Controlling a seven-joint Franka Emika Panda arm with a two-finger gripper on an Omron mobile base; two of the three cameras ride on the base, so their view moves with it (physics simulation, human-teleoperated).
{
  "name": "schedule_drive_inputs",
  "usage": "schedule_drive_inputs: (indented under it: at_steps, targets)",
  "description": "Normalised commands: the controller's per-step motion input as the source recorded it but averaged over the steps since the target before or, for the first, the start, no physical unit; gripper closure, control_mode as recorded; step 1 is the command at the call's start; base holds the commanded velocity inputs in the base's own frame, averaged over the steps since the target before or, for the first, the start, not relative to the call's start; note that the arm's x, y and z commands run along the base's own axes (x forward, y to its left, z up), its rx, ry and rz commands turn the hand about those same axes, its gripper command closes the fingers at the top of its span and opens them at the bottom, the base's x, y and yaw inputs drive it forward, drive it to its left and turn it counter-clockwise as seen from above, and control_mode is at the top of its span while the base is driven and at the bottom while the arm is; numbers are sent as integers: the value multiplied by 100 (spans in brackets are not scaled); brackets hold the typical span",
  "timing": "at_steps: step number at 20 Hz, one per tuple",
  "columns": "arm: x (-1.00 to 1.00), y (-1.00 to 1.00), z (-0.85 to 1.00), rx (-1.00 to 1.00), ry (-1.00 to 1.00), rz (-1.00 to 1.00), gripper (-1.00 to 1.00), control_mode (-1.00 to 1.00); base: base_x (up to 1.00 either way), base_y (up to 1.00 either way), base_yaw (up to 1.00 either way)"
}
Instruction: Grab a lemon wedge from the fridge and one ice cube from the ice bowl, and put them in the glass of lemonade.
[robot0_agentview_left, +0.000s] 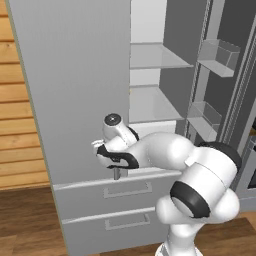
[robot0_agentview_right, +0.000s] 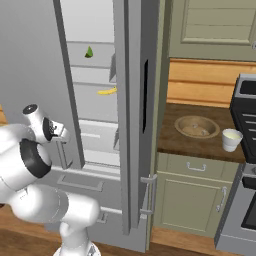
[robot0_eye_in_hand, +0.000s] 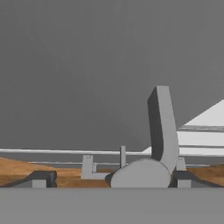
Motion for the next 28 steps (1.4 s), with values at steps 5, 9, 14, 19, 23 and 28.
schedule_drive_inputs:
  at_steps: [5,9,14,19,23,28]
  targets:
    - [0,-1,-24,0,-1,0,-100,-100,0,0,0]
    - [-7,-5,-36,0,-3,-1,-100,-100,0,0,0]
    - [-47,-1,-3,2,-3,-2,-100,-100,0,0,0]
    - [5,-2,-12,0,0,-3,-100,-100,0,0,0]
    - [45,-9,-31,0,-3,-1,-100,-100,0,0,0]
    - [22,0,-32,1,-8,0,-100,-100,0,0,0]
